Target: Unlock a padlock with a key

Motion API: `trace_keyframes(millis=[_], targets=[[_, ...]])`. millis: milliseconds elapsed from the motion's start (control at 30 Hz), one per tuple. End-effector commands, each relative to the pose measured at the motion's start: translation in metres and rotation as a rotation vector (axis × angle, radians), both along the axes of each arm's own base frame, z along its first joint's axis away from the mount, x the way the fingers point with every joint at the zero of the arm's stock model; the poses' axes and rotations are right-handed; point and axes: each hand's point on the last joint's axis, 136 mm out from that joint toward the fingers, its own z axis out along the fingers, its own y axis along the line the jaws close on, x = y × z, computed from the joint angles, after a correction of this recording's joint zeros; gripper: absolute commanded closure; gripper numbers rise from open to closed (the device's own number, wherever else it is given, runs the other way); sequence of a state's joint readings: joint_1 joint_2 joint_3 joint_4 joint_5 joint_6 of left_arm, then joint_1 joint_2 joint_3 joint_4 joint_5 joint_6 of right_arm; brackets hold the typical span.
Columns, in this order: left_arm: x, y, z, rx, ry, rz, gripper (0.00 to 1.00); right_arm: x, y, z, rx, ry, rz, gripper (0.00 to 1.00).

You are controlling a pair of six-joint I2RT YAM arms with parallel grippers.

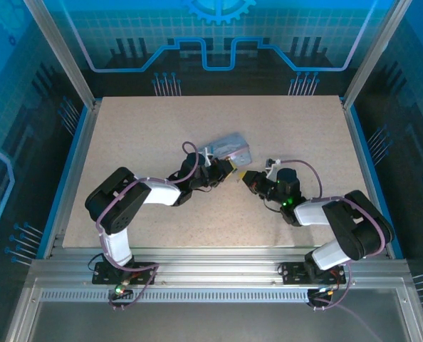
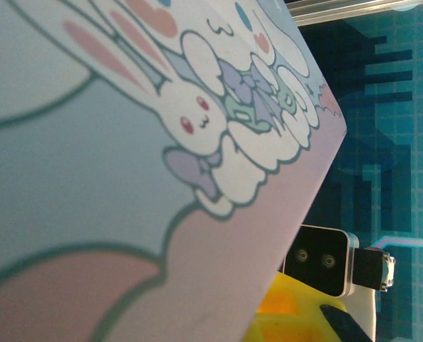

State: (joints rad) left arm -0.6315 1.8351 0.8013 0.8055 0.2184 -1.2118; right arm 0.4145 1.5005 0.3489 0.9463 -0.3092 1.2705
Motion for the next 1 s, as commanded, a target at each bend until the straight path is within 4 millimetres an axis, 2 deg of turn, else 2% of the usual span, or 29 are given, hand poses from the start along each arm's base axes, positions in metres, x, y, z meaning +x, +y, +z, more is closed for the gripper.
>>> trace_keyframes(millis=[0, 233, 567, 800, 967], targets=[[-0.003, -0.011, 0.016, -0.064, -0.034, -0.051, 0.98, 0.010, 0.006, 0.011, 0.044, -0.012, -0.026, 1.00], [-0.002, -0.014, 0.021, -0.075, -0.043, -0.058, 0.98, 0.013, 0.012, 0.006, 0.092, 0.042, -0.019, 1.00], [-0.003, -0.014, 0.025, -0.087, -0.050, -0.067, 0.98, 0.018, 0.020, 0.010, 0.205, 0.109, -0.019, 1.00], [-0.004, -0.015, 0.027, -0.090, -0.052, -0.074, 0.99, 0.024, 0.022, 0.001, 0.305, 0.218, -0.034, 1.00], [-0.005, -0.016, 0.029, -0.098, -0.057, -0.081, 0.99, 0.025, 0.026, -0.007, 0.276, 0.244, -0.015, 1.00]])
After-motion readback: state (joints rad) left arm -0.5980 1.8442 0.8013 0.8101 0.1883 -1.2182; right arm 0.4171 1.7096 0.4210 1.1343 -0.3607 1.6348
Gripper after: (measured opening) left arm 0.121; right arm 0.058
